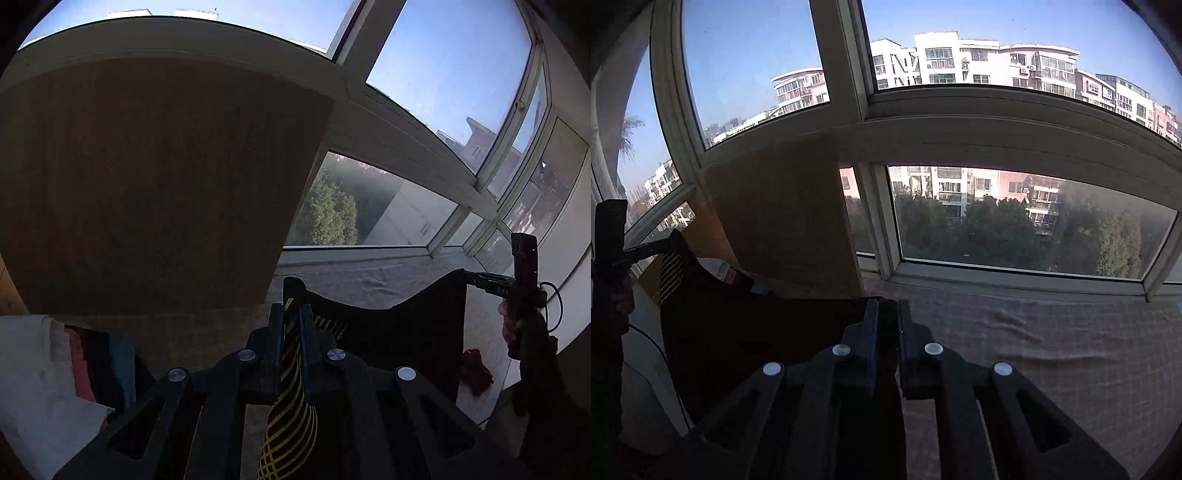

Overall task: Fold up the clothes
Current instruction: 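Swing the black shorts around and lay them flat on the bed with both tools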

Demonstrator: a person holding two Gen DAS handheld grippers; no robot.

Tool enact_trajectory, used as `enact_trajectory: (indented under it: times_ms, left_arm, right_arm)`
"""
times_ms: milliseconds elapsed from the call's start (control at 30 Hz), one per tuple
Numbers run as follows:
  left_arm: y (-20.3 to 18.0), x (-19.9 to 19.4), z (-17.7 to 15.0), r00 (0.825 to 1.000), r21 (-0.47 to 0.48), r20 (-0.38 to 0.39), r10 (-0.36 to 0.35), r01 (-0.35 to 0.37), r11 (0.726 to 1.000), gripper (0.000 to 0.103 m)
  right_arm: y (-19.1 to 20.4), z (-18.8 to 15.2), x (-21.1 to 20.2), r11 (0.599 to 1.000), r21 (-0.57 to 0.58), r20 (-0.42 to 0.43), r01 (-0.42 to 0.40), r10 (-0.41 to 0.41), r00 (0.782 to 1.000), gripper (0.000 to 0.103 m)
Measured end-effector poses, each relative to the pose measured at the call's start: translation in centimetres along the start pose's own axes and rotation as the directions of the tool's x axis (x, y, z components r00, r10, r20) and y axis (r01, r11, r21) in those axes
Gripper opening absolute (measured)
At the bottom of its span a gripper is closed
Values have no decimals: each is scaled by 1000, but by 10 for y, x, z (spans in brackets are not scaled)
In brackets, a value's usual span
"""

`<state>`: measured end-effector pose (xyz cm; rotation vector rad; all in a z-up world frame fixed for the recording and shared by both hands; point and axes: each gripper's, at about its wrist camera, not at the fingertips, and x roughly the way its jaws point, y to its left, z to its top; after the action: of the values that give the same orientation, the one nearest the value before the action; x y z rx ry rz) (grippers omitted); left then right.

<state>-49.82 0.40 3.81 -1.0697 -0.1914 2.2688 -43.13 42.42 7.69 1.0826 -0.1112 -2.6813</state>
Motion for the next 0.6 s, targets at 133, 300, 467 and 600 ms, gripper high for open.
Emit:
enact_trajectory:
  times_ms: [133,300,467,600]
  left_arm:
    - [43,120,-29,986,-4,-141,91,-92,996,7]
    - [71,200,-56,957,9,-253,145,-148,989,7]
    - [93,218,-60,935,-10,-283,212,-224,975,13]
    - [105,208,-53,943,-69,-256,211,-236,969,14]
  right_arm:
    - [-42,-16,113,997,71,-142,23,-13,990,9]
    - [-77,-42,206,993,100,-260,59,-31,965,9]
    - [-112,-69,298,988,122,-372,98,-46,927,9]
    - [-119,-68,313,985,80,-395,153,-109,912,20]
